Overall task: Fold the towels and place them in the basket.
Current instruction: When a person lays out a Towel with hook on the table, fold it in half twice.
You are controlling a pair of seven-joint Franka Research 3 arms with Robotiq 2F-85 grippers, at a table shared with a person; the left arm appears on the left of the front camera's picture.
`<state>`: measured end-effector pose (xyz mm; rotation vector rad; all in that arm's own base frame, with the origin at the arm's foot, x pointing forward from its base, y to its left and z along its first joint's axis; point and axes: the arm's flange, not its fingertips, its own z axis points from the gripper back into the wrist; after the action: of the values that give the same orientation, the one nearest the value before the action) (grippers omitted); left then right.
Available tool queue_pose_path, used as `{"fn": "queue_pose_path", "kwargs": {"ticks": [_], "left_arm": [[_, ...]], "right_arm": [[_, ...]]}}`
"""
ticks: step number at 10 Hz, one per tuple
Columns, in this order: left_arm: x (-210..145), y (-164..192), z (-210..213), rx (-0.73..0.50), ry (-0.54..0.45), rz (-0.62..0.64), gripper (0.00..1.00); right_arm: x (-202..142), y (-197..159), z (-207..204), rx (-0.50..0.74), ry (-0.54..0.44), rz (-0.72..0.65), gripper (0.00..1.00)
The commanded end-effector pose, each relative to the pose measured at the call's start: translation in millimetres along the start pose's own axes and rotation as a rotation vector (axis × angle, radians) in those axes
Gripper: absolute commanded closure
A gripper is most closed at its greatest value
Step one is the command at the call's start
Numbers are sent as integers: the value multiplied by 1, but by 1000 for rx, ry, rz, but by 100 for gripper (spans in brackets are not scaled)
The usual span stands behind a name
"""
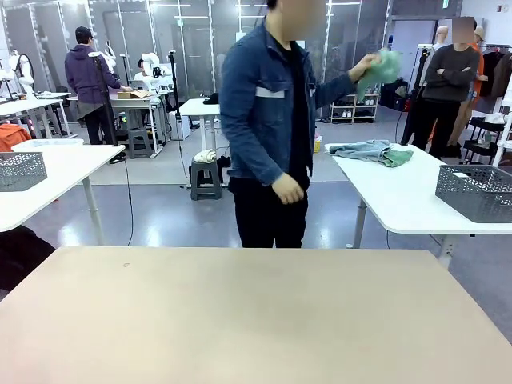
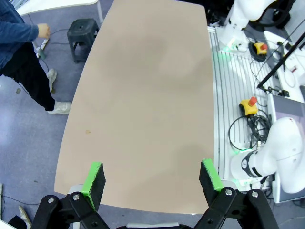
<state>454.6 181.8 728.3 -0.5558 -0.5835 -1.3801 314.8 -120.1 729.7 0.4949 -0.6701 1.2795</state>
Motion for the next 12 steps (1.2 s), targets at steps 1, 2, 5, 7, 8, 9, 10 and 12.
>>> {"fn": "queue_pose_path", "kwargs": {"ticks": [1, 2, 5, 7, 8, 9, 10, 12], "left_arm": [[2, -1, 1, 3, -5, -5, 0], [2, -1, 1, 3, -5, -5, 0], [2, -1, 1, 3, -5, -5, 0], [2, -1, 1, 3, -5, -5, 0], [2, -1, 1, 3, -5, -5, 0], [2, -1, 1, 3, -5, -5, 0], [2, -1, 1, 3, -5, -5, 0], [2, -1, 1, 3, -5, -5, 0]], "right_arm": [[1, 1, 1, -2, -4, 2, 0], [1, 1, 1, -2, -4, 2, 0], [1, 1, 1, -2, -4, 2, 0], [1, 1, 1, -2, -4, 2, 0], [1, 1, 1, -2, -4, 2, 0], [1, 1, 1, -2, -4, 2, 0], [1, 1, 1, -2, -4, 2, 0], [1, 1, 1, -2, -4, 2, 0]]}}
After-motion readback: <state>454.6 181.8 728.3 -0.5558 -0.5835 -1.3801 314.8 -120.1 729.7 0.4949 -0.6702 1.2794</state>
